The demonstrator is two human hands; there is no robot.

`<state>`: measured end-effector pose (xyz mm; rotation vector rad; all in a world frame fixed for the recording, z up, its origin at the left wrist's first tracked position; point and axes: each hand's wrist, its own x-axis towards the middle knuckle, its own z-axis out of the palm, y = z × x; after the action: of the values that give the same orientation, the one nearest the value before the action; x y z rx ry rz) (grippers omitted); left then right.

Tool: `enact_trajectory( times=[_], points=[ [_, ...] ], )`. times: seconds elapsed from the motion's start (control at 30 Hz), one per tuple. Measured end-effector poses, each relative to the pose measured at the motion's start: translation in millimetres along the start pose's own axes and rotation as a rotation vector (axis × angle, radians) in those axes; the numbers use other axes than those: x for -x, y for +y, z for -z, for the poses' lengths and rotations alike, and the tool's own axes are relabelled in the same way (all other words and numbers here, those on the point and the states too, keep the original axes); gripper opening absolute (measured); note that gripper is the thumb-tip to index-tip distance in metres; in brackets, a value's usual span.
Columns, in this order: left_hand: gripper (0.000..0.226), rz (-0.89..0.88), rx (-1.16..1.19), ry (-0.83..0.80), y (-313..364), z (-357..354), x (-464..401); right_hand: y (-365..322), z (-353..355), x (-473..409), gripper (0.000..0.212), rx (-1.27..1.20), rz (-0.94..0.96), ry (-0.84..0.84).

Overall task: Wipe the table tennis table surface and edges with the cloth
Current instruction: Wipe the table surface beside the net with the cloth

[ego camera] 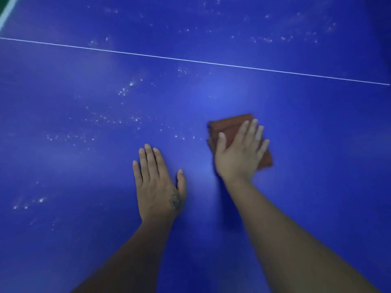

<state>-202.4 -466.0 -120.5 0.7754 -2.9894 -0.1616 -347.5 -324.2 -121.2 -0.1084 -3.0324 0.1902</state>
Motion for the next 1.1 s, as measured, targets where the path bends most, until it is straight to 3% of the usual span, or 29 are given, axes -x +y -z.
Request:
enact_trajectory(
  times=[0.1,0.2,0.3,0.43,0.63,0.73,0.9,1.0,1.1],
  points=[
    [0.085,0.007,0.002,0.004,0,0,0,-54,-6,8,0.084,-0.063,0.195,-0.044],
    [0.085,0.029,0.042,0.006,0,2,0,-48,-5,1,0.083,-0.124,0.292,-0.087],
    [0.082,0.058,0.139,0.017,-1,5,1,20,1,-30,0.082,-0.114,0.208,-0.052],
    [0.082,0.076,0.082,0.011,3,5,0,108,13,-96,0.086,-0.042,0.066,-0.110],
    [0.081,0.087,0.044,-0.004,5,4,-1,62,1,-131,0.087,-0.013,0.027,-0.120],
    [0.080,0.089,0.049,0.006,4,2,-1,3,-4,-133,0.086,-0.031,0.162,-0.150],
    [0.081,0.072,0.057,0.036,1,-1,0,-87,-11,-123,0.087,-0.055,0.556,-0.206],
    [0.082,0.075,0.058,0.020,4,1,-2,-73,-10,-137,0.086,-0.010,0.714,-0.212],
    [0.082,0.078,0.069,0.012,5,3,-2,-15,-4,-158,0.081,0.027,0.718,-0.153]
  ],
)
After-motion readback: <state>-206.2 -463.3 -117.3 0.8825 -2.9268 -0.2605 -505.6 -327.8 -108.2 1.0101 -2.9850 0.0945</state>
